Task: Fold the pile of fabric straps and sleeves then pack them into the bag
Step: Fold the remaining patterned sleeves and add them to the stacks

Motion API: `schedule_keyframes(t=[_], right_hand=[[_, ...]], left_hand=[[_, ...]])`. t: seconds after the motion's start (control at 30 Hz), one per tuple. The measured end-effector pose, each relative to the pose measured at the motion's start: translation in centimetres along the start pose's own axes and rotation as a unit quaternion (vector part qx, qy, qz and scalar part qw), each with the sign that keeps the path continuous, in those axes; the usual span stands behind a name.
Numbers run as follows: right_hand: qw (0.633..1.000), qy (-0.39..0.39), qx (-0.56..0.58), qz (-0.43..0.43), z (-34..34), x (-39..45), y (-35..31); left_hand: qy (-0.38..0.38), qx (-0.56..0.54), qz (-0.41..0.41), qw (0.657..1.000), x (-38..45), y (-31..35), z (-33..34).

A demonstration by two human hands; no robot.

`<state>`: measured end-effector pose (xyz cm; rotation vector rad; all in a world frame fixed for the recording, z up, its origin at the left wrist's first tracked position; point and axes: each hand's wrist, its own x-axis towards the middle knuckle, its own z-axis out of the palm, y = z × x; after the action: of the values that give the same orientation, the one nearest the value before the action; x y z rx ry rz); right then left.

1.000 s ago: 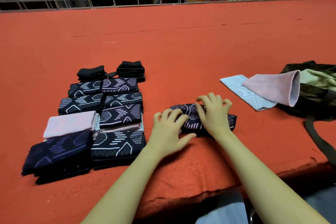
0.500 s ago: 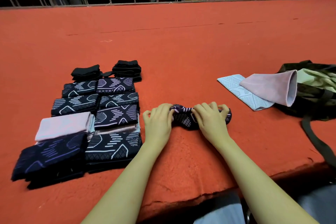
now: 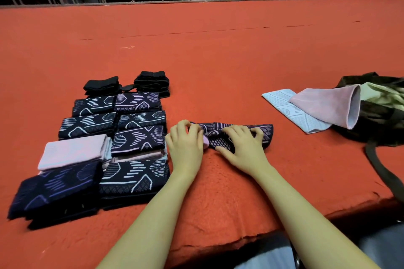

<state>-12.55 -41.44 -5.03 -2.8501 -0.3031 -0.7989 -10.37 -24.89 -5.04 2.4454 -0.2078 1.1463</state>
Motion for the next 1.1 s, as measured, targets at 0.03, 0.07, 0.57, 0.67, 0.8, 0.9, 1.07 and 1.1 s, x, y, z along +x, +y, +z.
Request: schedule_keyframes(t=[0.03, 0.07, 0.57, 0.67, 0.8, 0.9, 1.07, 1.1], right_hand=[[1.000, -0.016, 0.009, -0.002, 0.2, -0.3, 0.2], [1.000, -0.022, 0.020, 0.001, 0.6, -0.5, 0.5], [0.985, 0.156, -0.002, 0.075, 1.6, -0.5, 0.7], [0.977, 0.181, -0.029, 0.113, 1.5, -0.7, 0.7], [0.969, 0.197, -0.033, 0.145, 1.3, -0.8, 0.8], [0.979, 0.181, -0.017, 0.091, 1.1, -0.8, 0.3], [0.985, 0.152, -0.061, -0.047, 1.1, -1.0, -0.3], [0.985, 0.152, -0.059, -0.047, 1.1, -1.0, -0.2]], left_hand=[[-0.006, 0.002, 0.006, 1.000, -0.1, 0.1, 0.0], [-0.013, 0.009, 0.018, 1.000, -0.3, 0.2, 0.2], [0.024, 0.005, 0.038, 0.999, -0.7, -0.4, 1.7], [0.040, -0.010, 0.024, 0.999, -0.8, -0.7, 1.6], [0.033, -0.001, -0.011, 0.999, -0.8, -0.8, 1.6], [0.011, -0.006, -0.016, 1.000, -0.9, -0.6, 1.4], [-0.030, 0.010, -0.002, 1.000, -0.8, -0.2, 1.3], [-0.031, 0.016, 0.003, 0.999, -0.8, -0.3, 1.2]])
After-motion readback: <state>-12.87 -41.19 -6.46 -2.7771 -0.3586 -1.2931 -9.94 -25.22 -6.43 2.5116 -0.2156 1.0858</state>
